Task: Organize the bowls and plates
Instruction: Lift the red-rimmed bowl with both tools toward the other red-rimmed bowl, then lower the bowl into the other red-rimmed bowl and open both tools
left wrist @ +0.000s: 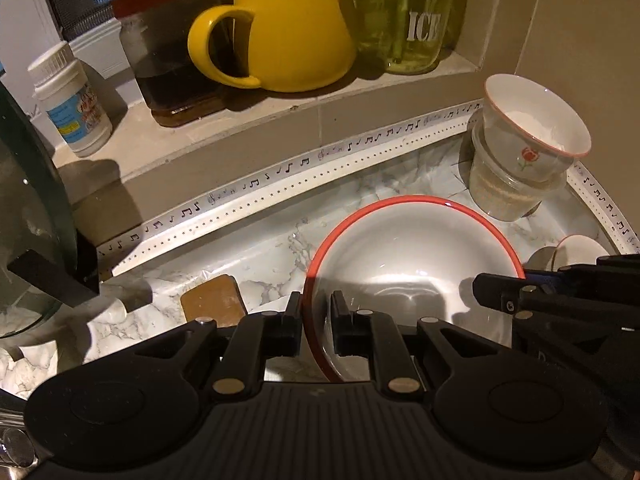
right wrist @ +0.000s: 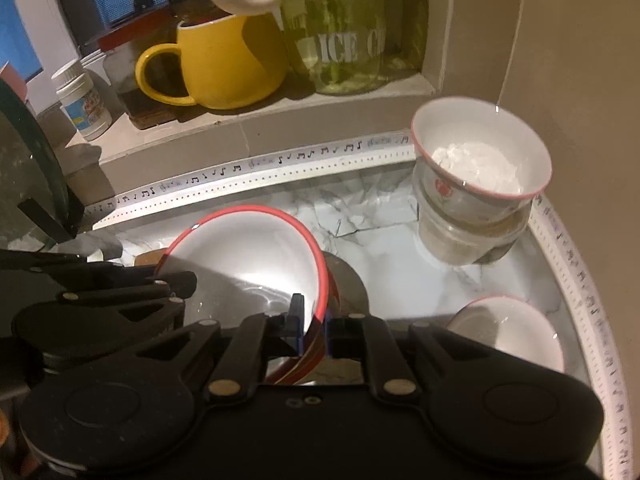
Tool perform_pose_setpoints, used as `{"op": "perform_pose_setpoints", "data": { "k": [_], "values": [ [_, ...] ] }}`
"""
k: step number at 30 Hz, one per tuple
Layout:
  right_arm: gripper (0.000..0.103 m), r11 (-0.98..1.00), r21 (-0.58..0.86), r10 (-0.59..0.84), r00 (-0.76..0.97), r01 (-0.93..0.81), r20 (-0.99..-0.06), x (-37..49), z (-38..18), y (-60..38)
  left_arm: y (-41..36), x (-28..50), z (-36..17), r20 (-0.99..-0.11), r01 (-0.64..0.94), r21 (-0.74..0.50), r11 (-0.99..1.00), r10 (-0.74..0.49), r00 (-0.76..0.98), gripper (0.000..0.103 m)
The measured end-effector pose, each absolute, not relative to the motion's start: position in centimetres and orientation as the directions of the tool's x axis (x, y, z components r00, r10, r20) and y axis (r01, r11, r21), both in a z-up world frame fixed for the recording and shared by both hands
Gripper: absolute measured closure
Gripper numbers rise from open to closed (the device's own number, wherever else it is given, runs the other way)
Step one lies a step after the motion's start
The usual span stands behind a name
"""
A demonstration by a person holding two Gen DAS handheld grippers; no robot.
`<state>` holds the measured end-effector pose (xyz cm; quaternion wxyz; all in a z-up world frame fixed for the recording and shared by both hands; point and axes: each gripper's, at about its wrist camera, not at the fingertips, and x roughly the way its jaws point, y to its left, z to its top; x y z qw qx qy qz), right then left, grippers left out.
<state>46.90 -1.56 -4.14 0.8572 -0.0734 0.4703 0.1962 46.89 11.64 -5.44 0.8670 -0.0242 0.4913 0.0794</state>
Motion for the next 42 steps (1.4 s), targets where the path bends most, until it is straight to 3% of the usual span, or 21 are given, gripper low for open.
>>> {"op": "perform_pose_setpoints", "data": {
  "k": [19,22,42],
  "values": [
    [0.091,0.883,-0.029,0.229,0.483,-0.469,-0.845,45.0,-5.4,-1.0,11.1,45.3,-7.1,-0.861,-0.119,0.045,0.992,0.099,0.499,0.09],
    [0.083,0.881,-0.058,0.203,0.487,-0.469,-0.85,44.9,-5.3,-0.6,11.0,45.3,-7.1,-0.861,-0.121,0.05,0.991,0.104,0.497,0.089],
    [0.073,0.897,0.041,0.277,0.487,-0.441,-0.828,43.5,-1.5,-5.0,12.2,43.1,-3.8,-0.853,-0.105,0.011,0.994,0.064,0.517,0.089]
  ]
}}
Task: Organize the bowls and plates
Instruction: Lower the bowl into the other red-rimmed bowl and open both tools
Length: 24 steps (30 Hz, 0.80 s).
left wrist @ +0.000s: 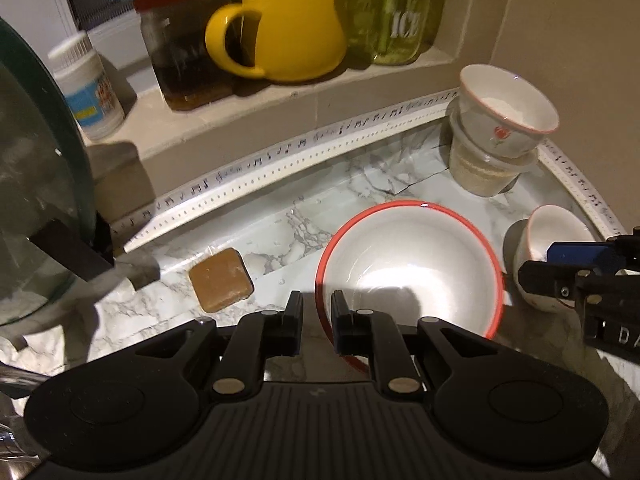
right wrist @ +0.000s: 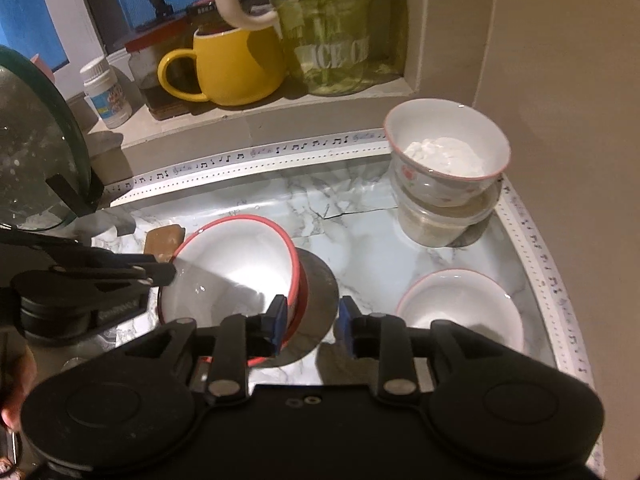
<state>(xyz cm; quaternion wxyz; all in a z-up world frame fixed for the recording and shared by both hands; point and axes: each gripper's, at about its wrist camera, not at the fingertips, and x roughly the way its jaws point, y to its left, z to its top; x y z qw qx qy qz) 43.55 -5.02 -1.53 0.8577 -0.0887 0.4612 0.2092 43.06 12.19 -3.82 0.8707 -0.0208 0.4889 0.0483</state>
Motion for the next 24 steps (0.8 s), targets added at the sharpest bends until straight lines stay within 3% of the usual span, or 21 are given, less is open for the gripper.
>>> {"op": "perform_pose_setpoints", "data": {
  "k": [20,23,24],
  "values": [
    [0.052,0.915,0.063,0.299,0.566,-0.398,-0.768,37.7,3.3,-10.7,8.3,37.5,2.0,-0.801,0.027,-0.075,0.997,-0.076,0.594,0.088],
    [0.05,0.921,0.064,0.294,0.577,-0.385,-0.762,36.7,3.7,-11.7,7.3,36.7,2.5,-0.789,0.044,-0.076,0.996,-0.087,0.608,0.076],
    [0.048,0.923,0.064,0.291,0.58,-0.379,-0.761,36.5,3.8,-12.1,7.1,36.6,2.7,-0.786,0.05,-0.083,0.995,-0.096,0.611,0.066]
  ]
}}
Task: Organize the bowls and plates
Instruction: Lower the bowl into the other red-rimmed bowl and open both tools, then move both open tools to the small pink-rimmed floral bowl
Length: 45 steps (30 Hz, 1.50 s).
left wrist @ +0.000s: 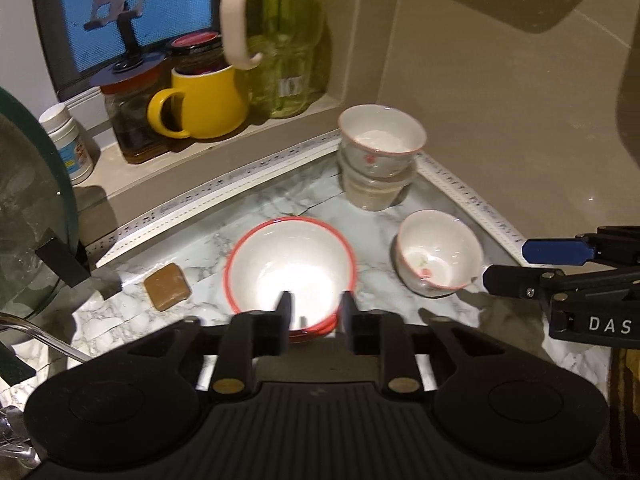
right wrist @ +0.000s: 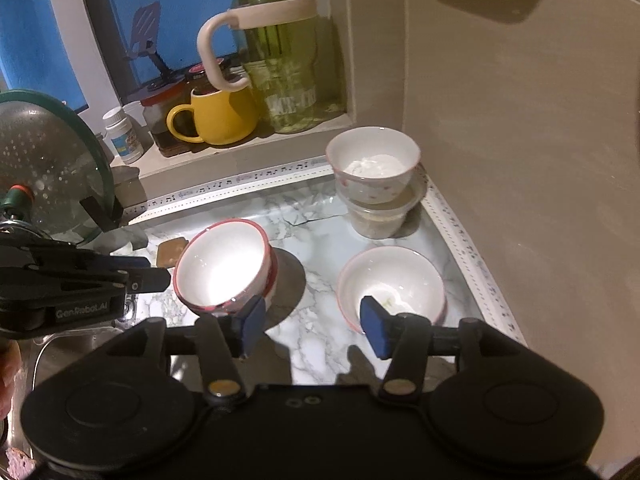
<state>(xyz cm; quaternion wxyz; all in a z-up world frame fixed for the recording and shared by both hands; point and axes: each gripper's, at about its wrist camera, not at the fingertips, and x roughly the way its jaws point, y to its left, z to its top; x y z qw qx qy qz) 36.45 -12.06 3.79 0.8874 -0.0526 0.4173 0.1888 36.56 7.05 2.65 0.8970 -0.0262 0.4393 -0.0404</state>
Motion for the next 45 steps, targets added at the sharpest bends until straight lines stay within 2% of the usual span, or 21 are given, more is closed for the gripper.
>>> {"op": "perform_pose_setpoints", "data": {
  "k": [1,3,5,9,15,23,29,34,40,45],
  "values": [
    [0.048,0.925,0.063,0.288,0.584,-0.374,-0.759,36.2,3.9,-12.4,6.8,36.4,2.8,-0.783,0.056,-0.088,0.995,-0.104,0.613,0.052],
    [0.045,0.932,0.06,0.277,0.594,-0.358,-0.755,35.7,4.0,-13.2,6.2,36.1,3.0,-0.775,0.068,-0.091,0.994,-0.114,0.622,0.043],
    [0.044,0.935,0.06,0.271,0.599,-0.349,-0.754,35.4,4.0,-13.9,5.6,36.0,3.0,-0.774,0.085,-0.095,0.992,-0.127,0.621,0.043],
    [0.035,0.943,0.062,0.26,0.607,-0.327,-0.751,35.1,4.0,-15.4,4.4,36.2,2.8,-0.776,0.11,-0.119,0.987,-0.162,0.609,0.041],
    [0.025,0.951,0.063,0.245,0.61,-0.303,-0.753,35.3,3.4,-17.1,3.0,37.6,2.4,-0.753,0.129,-0.224,0.966,-0.256,0.606,0.022],
    [0.023,0.961,0.089,0.232,0.591,-0.261,-0.773,36.9,1.2,-19.3,0.2,40.7,1.4,-0.717,0.133,-0.162,0.978,-0.209,0.665,0.02],
    [0.024,0.968,0.113,0.227,0.586,-0.224,-0.778,38.6,-0.5,-19.7,-0.8,44.8,-0.1,-0.75,0.13,-0.183,0.974,-0.224,0.623,0.02],
    [0.027,0.972,0.146,0.227,0.572,-0.185,-0.788,40.6,-2.2,-19.9,-2.1,47.3,-2.0,-0.781,0.119,-0.19,0.974,-0.224,0.584,0.02],
    [0.033,0.975,0.152,0.217,0.56,-0.161,-0.799,42.5,-4.0,-19.7,-3.0,48.9,-3.8,-0.788,0.096,-0.13,0.987,-0.162,0.594,0.02],
    [0.037,0.974,0.163,0.225,0.552,-0.16,-0.803,43.5,-5.1,-19.6,-2.8,50.2,-5.1,-0.805,0.083,-0.143,0.986,-0.164,0.571,0.02]
  ]
}}
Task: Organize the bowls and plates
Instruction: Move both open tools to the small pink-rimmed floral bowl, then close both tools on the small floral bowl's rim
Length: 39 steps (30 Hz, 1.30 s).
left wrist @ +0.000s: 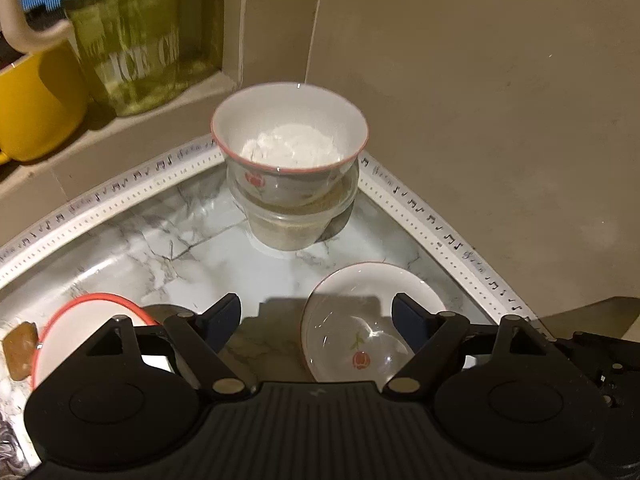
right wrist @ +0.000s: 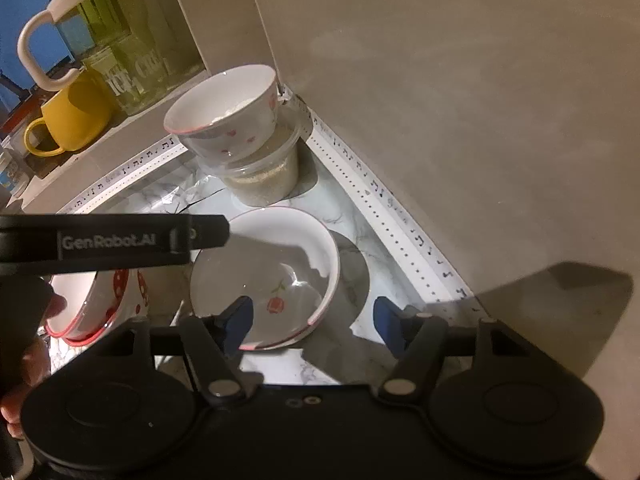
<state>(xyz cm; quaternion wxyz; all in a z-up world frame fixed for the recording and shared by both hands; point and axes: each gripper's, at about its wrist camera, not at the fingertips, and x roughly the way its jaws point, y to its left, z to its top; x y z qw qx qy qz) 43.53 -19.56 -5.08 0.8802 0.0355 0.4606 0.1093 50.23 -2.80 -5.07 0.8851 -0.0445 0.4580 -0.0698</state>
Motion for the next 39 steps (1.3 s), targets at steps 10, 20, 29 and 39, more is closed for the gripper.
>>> {"op": "perform_pose_setpoints", "data": {
  "k": [10,20,29,39],
  "values": [
    [0.049,0.977,0.152,0.208,0.537,-0.148,-0.817,45.1,-6.8,-18.7,-3.7,51.7,-7.4,-0.827,0.095,-0.125,0.988,-0.157,0.54,0.036],
    [0.075,0.979,0.132,0.194,0.531,-0.153,-0.825,45.7,-7.8,-18.1,-4.1,52.7,-9.3,-0.85,0.085,-0.13,0.988,-0.155,0.504,0.062],
    [0.089,0.985,0.115,0.166,0.542,-0.126,-0.824,46.2,-8.3,-18.1,-4.0,52.8,-10.1,-0.852,0.082,-0.13,0.988,-0.154,0.5,0.083],
    [0.091,0.987,0.119,0.161,0.553,-0.111,-0.818,46.2,-8.4,-18.1,-4.0,52.6,-10.2,-0.85,0.095,-0.125,0.988,-0.156,0.503,0.088]
  ]
}}
